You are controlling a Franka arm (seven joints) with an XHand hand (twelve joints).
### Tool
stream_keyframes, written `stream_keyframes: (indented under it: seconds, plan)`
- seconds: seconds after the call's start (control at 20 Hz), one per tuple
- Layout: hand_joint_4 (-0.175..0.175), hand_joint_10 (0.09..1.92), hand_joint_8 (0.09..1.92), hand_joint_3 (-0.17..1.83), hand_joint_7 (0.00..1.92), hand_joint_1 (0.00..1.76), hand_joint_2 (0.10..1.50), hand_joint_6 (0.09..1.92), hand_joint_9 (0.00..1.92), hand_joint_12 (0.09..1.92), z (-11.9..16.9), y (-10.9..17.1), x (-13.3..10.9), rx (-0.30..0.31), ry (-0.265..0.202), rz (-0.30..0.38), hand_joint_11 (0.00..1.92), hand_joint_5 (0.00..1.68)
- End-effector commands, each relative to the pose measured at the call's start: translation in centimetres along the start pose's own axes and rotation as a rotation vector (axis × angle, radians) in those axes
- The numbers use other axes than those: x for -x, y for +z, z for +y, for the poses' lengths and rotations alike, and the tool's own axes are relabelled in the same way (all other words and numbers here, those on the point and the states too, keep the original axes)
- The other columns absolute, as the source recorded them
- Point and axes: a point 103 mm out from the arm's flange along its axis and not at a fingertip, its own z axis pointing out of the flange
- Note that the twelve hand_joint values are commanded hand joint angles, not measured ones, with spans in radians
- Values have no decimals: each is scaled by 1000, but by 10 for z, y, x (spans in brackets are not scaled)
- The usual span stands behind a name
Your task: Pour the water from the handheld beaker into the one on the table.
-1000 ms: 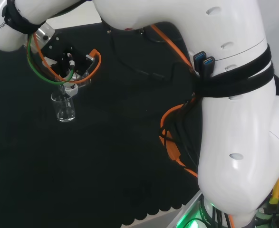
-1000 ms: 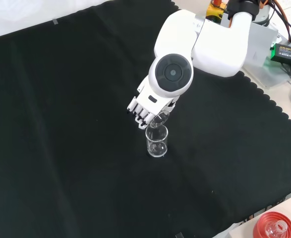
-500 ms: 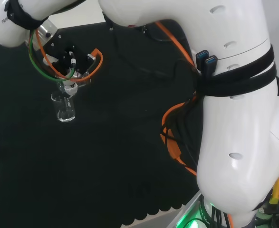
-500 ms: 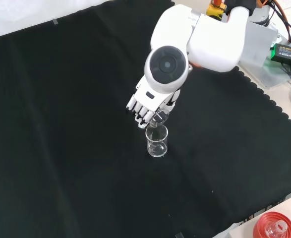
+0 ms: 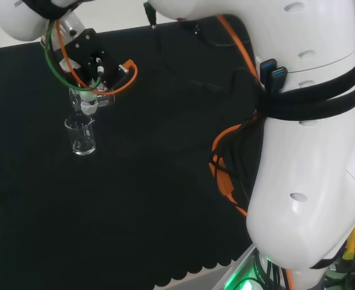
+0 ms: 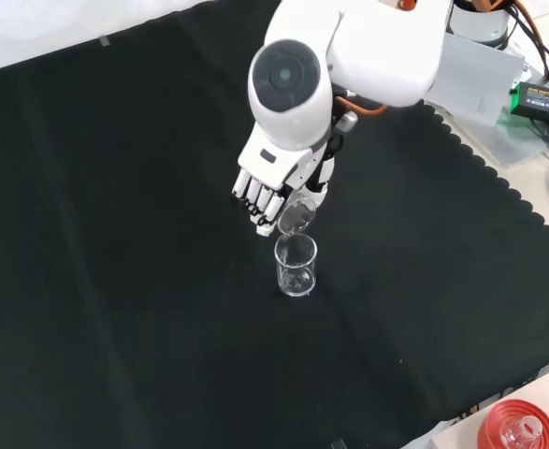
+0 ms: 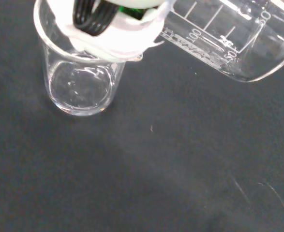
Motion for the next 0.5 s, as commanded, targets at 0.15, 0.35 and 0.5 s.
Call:
stream_keyframes:
  seconds: [0.15, 0.35, 0.5]
  plan:
    - [4, 627, 87, -175, 1560, 1283, 1051, 658, 1074, 1130, -7, -1, 18, 106, -6, 226, 643, 1209]
    - [3, 627, 87, -175, 1560, 1283, 1051, 657, 1076, 1130, -7, 3, 23, 114, -9, 274, 645, 1209]
    - [3, 628, 87, -175, 1560, 1284, 1051, 657, 1077, 1130, -7, 6, 25, 113, -10, 290, 646, 1209]
